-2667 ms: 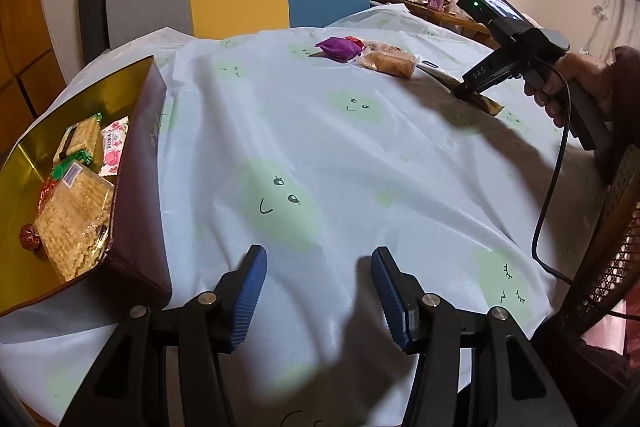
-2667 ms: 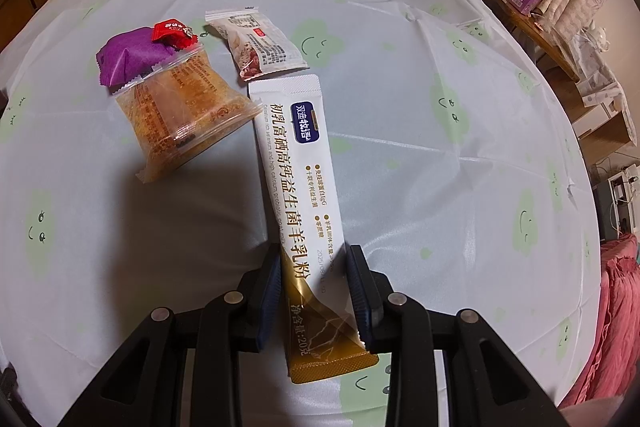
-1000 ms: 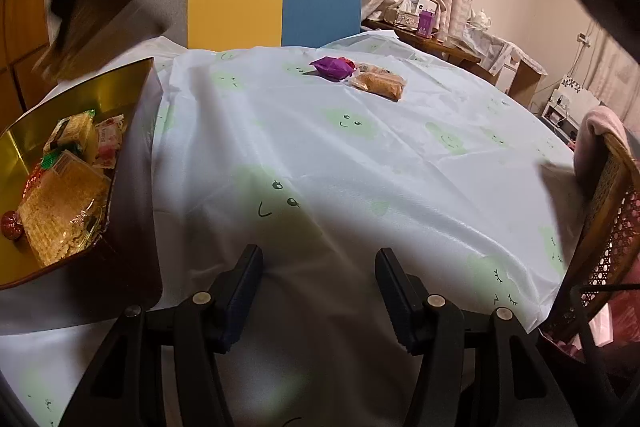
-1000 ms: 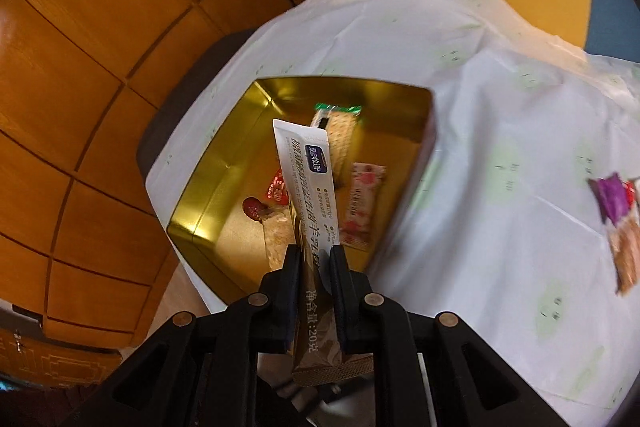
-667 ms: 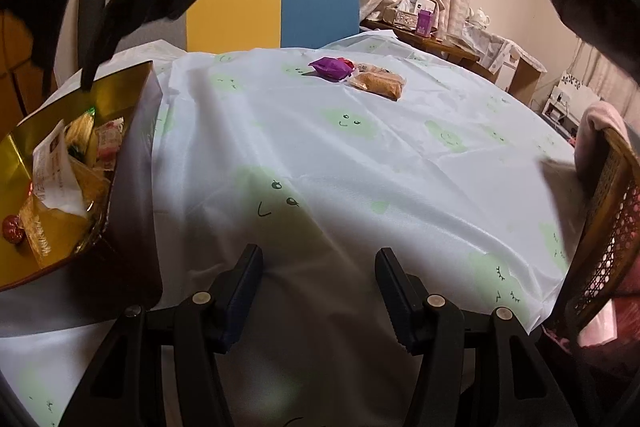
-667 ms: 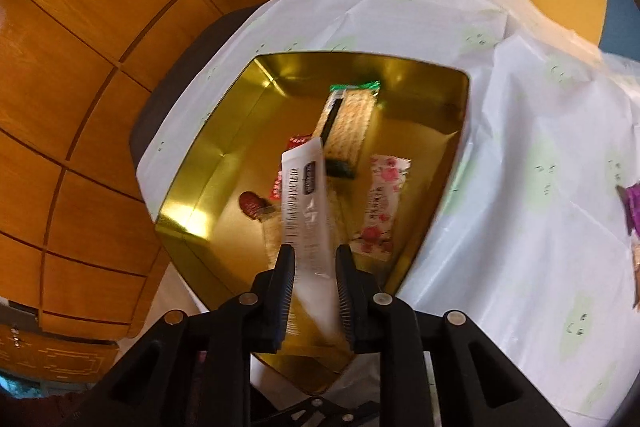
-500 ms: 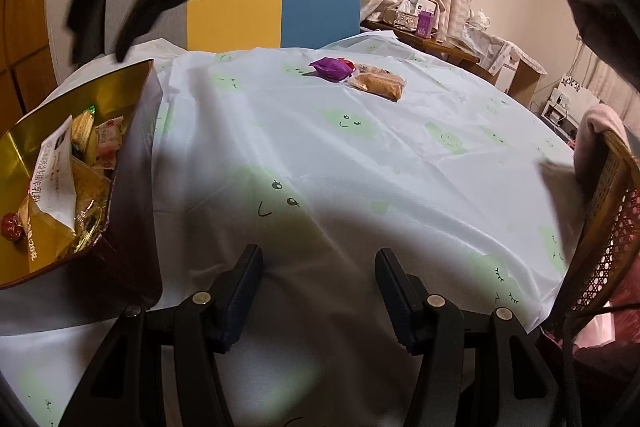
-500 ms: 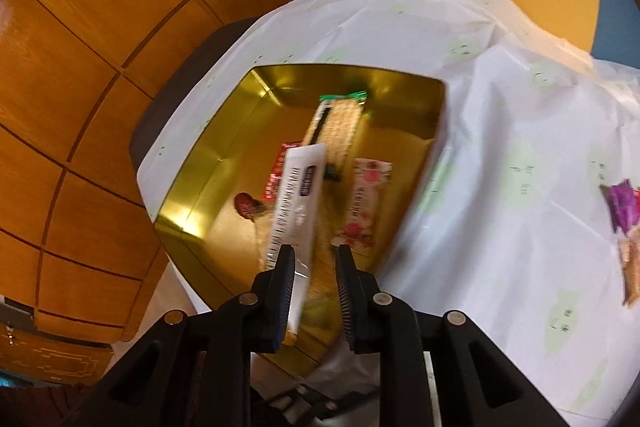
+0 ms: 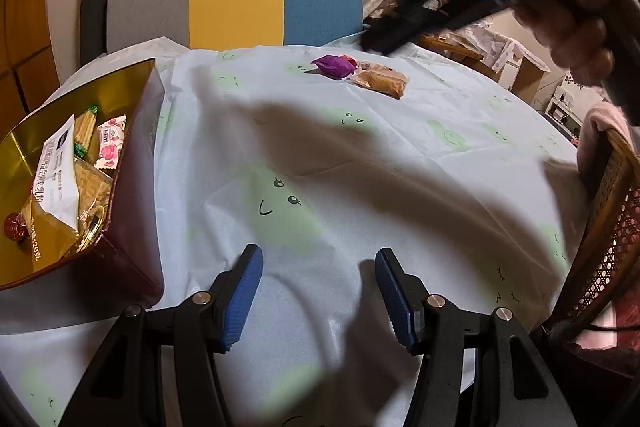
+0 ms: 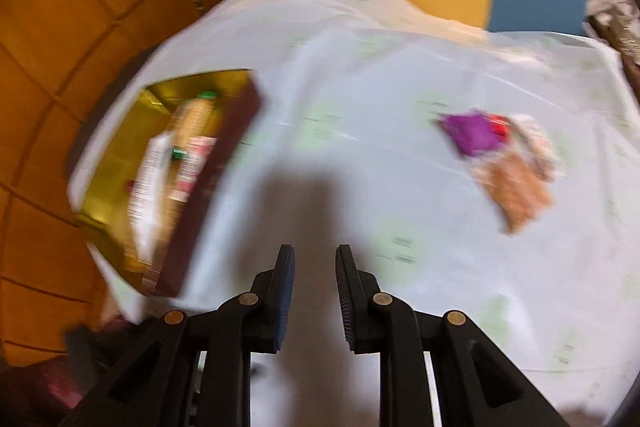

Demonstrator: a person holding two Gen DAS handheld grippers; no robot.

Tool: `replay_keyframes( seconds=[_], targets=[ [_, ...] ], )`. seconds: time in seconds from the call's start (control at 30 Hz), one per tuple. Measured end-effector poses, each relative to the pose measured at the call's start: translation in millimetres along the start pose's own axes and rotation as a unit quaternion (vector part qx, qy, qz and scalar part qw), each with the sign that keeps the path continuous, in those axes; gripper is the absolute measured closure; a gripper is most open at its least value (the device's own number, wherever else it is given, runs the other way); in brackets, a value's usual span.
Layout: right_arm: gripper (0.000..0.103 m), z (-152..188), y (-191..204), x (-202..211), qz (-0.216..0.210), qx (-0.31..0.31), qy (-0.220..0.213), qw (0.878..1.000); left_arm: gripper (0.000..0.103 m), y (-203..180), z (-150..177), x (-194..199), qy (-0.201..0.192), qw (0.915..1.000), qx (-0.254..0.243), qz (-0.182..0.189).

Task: Organize snacks
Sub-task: 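Open the right tool and withdraw it from the tin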

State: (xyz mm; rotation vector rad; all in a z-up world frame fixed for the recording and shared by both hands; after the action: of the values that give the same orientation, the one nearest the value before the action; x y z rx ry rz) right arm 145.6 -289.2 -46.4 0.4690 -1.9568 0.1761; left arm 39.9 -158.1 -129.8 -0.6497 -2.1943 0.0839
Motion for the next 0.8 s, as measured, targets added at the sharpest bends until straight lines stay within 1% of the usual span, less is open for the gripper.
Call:
replay_keyframes(
  seconds=[0.13,0.23,0.33,0.53,0.63,0.73,0.8],
  targets=[
    [0.082,24,-40,10,0.056,-0.009,0.017,0.998,0.044,-1,-1,-1,0.002,1.0,-0.001,-0.005],
    [0.082,36,-66,17,0.094,-0.017,0.023,0.995,0.044,-1,-2,-3,0.005,0.9999,-0.002,-0.009],
    [0.082,47,-95,23,0.147,-0.018,0.031,0.988,0.044,-2,-2,-3,0.007,0.9999,-0.002,-0.013],
    [0.082,68,-144,26,0.216,-0.028,0.046,0.975,0.044,-4,-1,-4,0.01,0.9997,-0.005,-0.021],
    [0.082,81,-167,22,0.237,-0.053,0.043,0.969,0.043,-5,-1,-4,0.012,0.9996,-0.006,-0.026],
    [0.082,95,-187,19,0.236,-0.097,0.028,0.967,0.043,-5,-2,-5,0.014,0.9994,-0.007,-0.03],
    [0.082,100,-196,19,0.24,-0.12,0.034,0.963,0.043,-6,-2,-5,0.016,0.9993,-0.007,-0.033]
  ],
)
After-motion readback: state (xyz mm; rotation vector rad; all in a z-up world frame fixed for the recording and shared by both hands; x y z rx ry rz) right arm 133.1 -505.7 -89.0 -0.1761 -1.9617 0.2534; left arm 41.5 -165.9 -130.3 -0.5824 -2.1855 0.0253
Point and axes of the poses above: each gripper's, at about its wrist camera, not at the fingertips, and x roughly against the way its jaws point, y to its left, z to its underside, the point moved 4 cm from there along -x, roughly the way its jaws point, and after that the axes turned 14 degrees about x, right-handed, at the moved point
